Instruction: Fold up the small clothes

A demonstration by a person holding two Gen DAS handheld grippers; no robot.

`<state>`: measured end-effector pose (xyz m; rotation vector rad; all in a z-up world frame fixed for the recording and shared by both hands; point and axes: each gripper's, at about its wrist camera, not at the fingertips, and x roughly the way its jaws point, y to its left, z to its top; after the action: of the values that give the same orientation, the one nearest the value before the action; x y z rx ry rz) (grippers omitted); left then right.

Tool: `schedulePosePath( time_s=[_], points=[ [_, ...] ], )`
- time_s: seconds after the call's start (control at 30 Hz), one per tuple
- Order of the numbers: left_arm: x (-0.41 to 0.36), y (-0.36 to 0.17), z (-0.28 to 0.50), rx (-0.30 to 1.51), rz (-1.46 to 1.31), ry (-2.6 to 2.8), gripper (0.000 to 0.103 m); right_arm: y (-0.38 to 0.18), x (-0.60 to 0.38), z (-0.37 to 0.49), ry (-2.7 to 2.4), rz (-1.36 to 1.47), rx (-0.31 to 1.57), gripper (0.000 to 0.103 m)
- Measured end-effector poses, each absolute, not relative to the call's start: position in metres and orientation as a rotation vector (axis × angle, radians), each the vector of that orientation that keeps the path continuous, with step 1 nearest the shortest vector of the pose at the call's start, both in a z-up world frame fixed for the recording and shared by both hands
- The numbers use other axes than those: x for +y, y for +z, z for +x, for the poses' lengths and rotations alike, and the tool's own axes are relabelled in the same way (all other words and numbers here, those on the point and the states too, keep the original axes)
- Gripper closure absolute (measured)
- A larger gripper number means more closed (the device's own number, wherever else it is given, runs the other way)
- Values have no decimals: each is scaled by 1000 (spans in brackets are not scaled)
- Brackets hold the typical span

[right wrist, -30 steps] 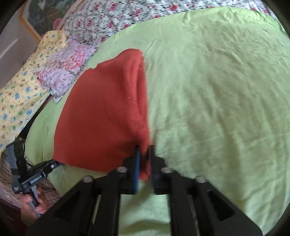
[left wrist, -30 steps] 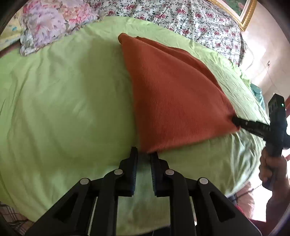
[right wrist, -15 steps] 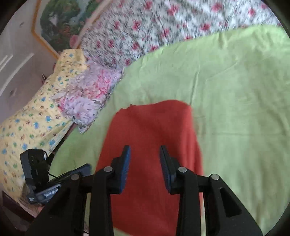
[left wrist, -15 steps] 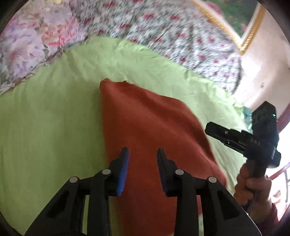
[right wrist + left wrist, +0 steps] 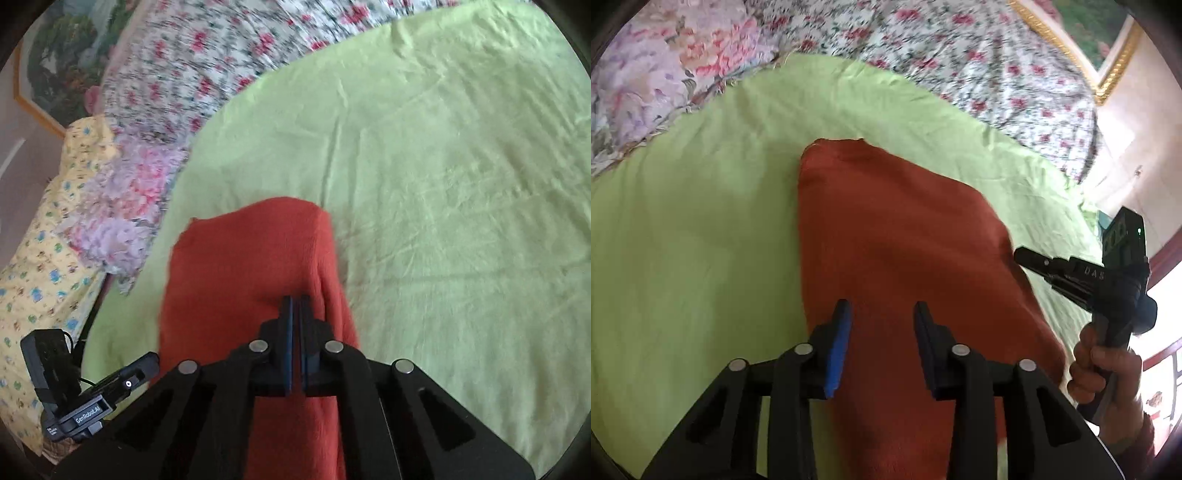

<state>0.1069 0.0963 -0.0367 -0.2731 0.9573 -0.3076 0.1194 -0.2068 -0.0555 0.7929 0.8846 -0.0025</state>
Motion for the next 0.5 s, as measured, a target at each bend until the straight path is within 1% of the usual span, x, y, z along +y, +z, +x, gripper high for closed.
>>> schedulePosePath(
  time_s=[0.1,0.23,0.33,0.43,0.5],
  points=[
    [96,-29,71,934,-283,-357,66,-37,-194,95,57,769,841,99],
    [96,-27,30,910,-288,-392,66,-25,-170,57,111,700,848,99],
    [97,-40,12,929,-267,-400,66,-33,-158,33,88,650,888,99],
    [97,-67,11,1007,-246,-368,67,-54,-157,20,16,608,958,98],
    [97,-76,11,1020,-221,-339,67,-72,-163,12,-9,640,980,99]
  ],
)
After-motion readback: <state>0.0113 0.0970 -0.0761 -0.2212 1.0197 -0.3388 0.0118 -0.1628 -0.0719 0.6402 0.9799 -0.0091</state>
